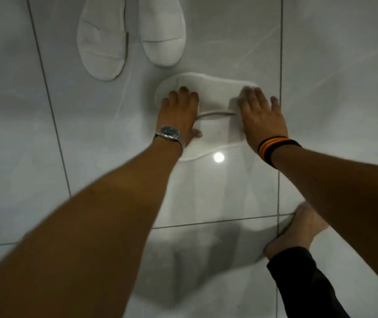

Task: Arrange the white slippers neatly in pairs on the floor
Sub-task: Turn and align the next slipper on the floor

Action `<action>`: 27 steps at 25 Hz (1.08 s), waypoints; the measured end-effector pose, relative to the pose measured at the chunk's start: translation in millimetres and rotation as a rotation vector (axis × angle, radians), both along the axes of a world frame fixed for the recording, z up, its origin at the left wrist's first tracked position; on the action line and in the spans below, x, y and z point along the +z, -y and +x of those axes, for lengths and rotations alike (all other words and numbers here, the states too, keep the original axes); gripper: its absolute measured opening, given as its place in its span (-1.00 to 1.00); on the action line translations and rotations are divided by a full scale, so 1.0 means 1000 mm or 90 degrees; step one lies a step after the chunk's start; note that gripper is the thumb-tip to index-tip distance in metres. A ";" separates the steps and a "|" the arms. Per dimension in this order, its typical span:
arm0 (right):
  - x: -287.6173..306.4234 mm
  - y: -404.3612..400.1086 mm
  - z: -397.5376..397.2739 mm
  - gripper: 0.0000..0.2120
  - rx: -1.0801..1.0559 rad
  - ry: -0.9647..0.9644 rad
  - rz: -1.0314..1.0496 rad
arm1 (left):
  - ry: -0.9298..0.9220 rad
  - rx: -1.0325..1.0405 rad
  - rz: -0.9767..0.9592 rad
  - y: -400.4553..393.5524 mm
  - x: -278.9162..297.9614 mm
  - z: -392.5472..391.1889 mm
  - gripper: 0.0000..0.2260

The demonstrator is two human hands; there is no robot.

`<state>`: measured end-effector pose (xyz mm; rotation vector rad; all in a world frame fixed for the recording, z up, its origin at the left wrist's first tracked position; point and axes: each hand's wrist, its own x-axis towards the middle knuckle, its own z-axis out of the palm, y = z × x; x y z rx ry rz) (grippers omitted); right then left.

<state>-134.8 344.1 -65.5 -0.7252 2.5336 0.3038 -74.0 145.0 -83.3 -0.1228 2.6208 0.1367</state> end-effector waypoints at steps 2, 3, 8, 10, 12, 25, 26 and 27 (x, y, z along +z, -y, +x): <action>0.006 -0.001 -0.002 -0.36 -0.121 0.004 -0.025 | 0.027 0.146 -0.004 -0.032 0.005 0.002 -0.16; 0.009 0.002 0.007 -0.35 -0.171 0.028 -0.042 | 0.038 0.191 -0.006 -0.044 0.008 0.002 -0.18; 0.015 0.027 0.072 -0.19 -0.252 0.215 -0.117 | -0.099 0.048 0.016 -0.014 0.006 -0.006 -0.49; 0.005 0.032 0.079 -0.14 -0.239 0.203 -0.086 | -0.014 -0.102 0.071 0.019 -0.007 -0.012 -0.32; -0.004 0.030 0.069 -0.11 -0.229 0.181 -0.069 | 0.073 -0.163 0.098 0.033 -0.018 -0.018 -0.18; -0.011 -0.012 -0.078 -0.03 -0.187 0.197 -0.046 | 0.059 0.018 0.083 -0.061 -0.015 -0.048 -0.14; -0.011 -0.016 -0.073 -0.01 -0.191 0.199 -0.047 | 0.069 0.021 0.084 -0.060 -0.014 -0.051 -0.15; -0.012 -0.019 -0.069 0.00 -0.191 0.201 -0.049 | 0.081 0.024 0.084 -0.059 -0.013 -0.055 -0.15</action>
